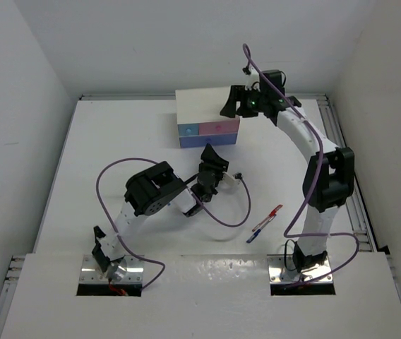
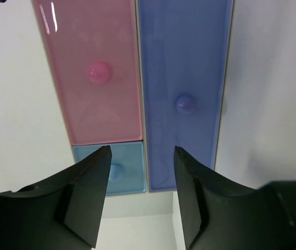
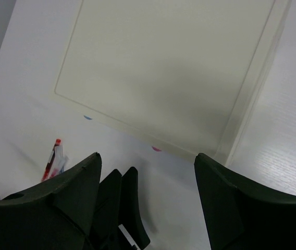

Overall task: Sort the stationery into containers
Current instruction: Open the drawer

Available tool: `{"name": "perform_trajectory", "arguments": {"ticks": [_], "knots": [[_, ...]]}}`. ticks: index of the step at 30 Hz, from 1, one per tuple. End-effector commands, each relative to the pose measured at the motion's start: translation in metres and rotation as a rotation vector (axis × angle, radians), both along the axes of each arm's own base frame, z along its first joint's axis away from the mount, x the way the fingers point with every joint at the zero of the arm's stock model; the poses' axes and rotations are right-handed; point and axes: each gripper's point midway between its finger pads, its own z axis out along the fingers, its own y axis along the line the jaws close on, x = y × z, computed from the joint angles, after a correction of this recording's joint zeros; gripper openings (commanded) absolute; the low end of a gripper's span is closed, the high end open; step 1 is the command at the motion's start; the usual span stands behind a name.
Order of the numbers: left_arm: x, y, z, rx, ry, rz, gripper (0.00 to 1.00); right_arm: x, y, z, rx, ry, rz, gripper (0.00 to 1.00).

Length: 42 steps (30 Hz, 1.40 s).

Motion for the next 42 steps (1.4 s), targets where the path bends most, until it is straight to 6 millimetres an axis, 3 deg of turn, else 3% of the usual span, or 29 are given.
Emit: {"name": "perform_trajectory", "arguments": {"ticks": [1, 21, 42], "knots": [[-0.018, 0.023, 0.103, -0.485, -0.368, 0.008, 0.58, 0.01, 0.009, 0.017, 0.011, -0.053, 0.028, 0.71], [0.009, 0.013, 0.059, -0.466, -0.348, 0.029, 0.55, 0.006, 0.009, 0.005, -0.015, -0.03, 0.047, 0.72], [0.031, 0.033, 0.043, -0.454, -0.351, 0.083, 0.56, 0.008, 0.013, 0.0, -0.004, -0.019, 0.054, 0.72]]}}
